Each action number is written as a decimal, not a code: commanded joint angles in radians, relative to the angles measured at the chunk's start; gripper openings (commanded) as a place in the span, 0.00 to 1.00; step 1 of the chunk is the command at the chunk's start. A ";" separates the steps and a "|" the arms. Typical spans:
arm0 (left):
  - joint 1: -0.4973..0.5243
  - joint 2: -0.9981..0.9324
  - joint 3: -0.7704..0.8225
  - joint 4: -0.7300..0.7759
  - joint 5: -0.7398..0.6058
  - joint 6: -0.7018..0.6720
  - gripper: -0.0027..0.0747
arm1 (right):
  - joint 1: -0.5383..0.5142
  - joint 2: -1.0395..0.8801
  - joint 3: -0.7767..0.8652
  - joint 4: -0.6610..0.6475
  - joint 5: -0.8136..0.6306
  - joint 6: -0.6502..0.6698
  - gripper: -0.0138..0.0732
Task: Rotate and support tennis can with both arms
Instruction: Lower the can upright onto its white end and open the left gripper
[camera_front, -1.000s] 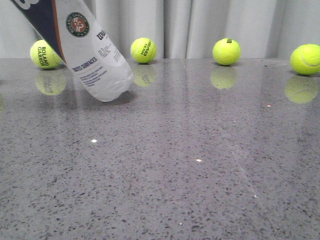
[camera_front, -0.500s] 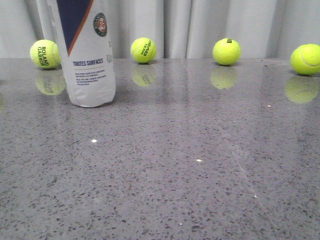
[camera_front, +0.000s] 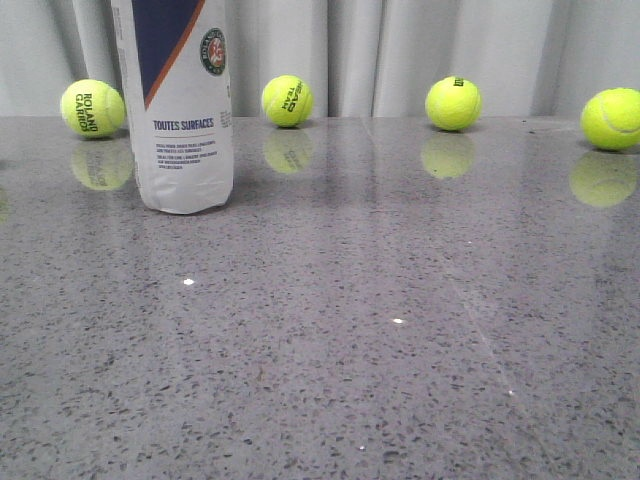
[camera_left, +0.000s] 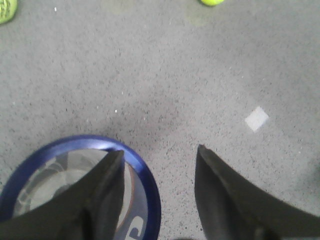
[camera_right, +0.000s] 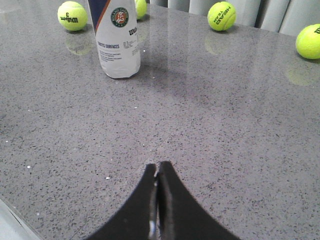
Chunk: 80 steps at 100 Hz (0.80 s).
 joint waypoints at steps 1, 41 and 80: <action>-0.008 -0.040 -0.050 -0.050 0.020 -0.010 0.46 | -0.001 0.008 -0.023 -0.013 -0.085 0.001 0.08; -0.008 -0.158 0.001 -0.014 -0.106 -0.008 0.21 | -0.001 0.008 -0.023 -0.013 -0.085 0.001 0.08; -0.008 -0.543 0.426 0.111 -0.435 -0.008 0.01 | -0.001 0.008 -0.023 -0.013 -0.085 0.001 0.08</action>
